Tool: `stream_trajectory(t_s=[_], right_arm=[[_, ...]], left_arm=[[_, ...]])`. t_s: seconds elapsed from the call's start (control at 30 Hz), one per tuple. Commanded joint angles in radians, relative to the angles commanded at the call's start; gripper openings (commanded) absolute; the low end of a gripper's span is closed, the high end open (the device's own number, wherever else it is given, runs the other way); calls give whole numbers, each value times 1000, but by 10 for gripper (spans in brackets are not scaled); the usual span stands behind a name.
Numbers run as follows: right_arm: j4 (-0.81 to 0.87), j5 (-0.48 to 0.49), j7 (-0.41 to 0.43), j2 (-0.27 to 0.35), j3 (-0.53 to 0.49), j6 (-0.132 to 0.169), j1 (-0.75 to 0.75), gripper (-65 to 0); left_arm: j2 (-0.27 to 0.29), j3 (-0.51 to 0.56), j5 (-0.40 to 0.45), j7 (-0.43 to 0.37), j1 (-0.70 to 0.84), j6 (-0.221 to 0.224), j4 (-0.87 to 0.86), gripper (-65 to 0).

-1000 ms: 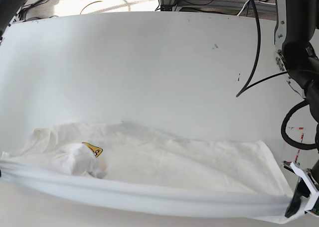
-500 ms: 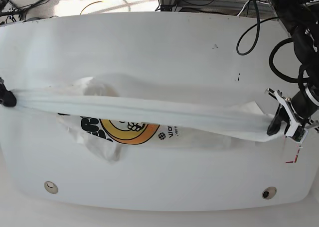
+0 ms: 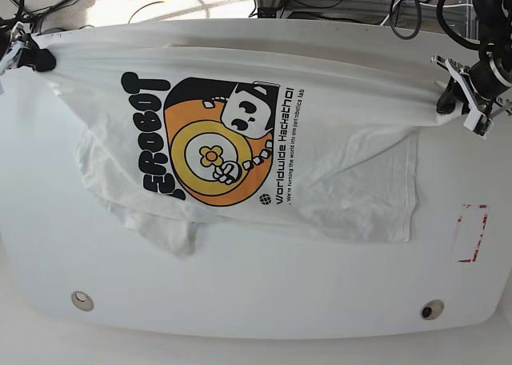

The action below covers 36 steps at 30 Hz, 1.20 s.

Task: Fold the T-shirt properly
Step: 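Pull the shirt edge with both grippers away from the body to spread it, then fold the held edge with both grippers over onto the shirt body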

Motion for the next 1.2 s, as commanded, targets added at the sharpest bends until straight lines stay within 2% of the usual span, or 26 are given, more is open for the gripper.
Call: stream_trajectory(t_s=[0.1, 0.23, 0.33, 0.47, 0.67, 0.83, 0.93, 1.03, 1.2], right_arm=[[86, 0, 0, -37, -2, 0, -18, -650], [143, 0, 3, -83, -2, 0, -14, -650], [143, -4, 3, -98, -3, 0, -6, -650], [144, -45, 3, -123, -6, 0, 58, -650], [143, -86, 5, -130, -6, 0, 123, -650], [143, -145, 2, -164, -11, 0, 187, -650], [143, -203, 0, -178, -11, 0, 212, -650], [143, -280, 0, -216, -11, 0, 258, -650], [143, -378, 2, -265, -11, 0, 304, -650]], left_arm=[[2, -60, 3, -2, 44, 0, -5, -650], [2, -71, 8, -2, 87, 0, -5, -650], [2, -86, 57, -2, 92, 0, -6, -650], [5, -86, 140, -3, 26, 0, -5, -650], [6, -81, 187, -3, -104, 0, -8, -650], [5, 11, 258, -3, -209, 0, -25, -650], [5, 60, 315, -3, -256, 0, -29, -650], [5, 127, 368, -3, -295, 0, -61, -650], [5, 147, 396, -3, -347, 0, -129, -650]])
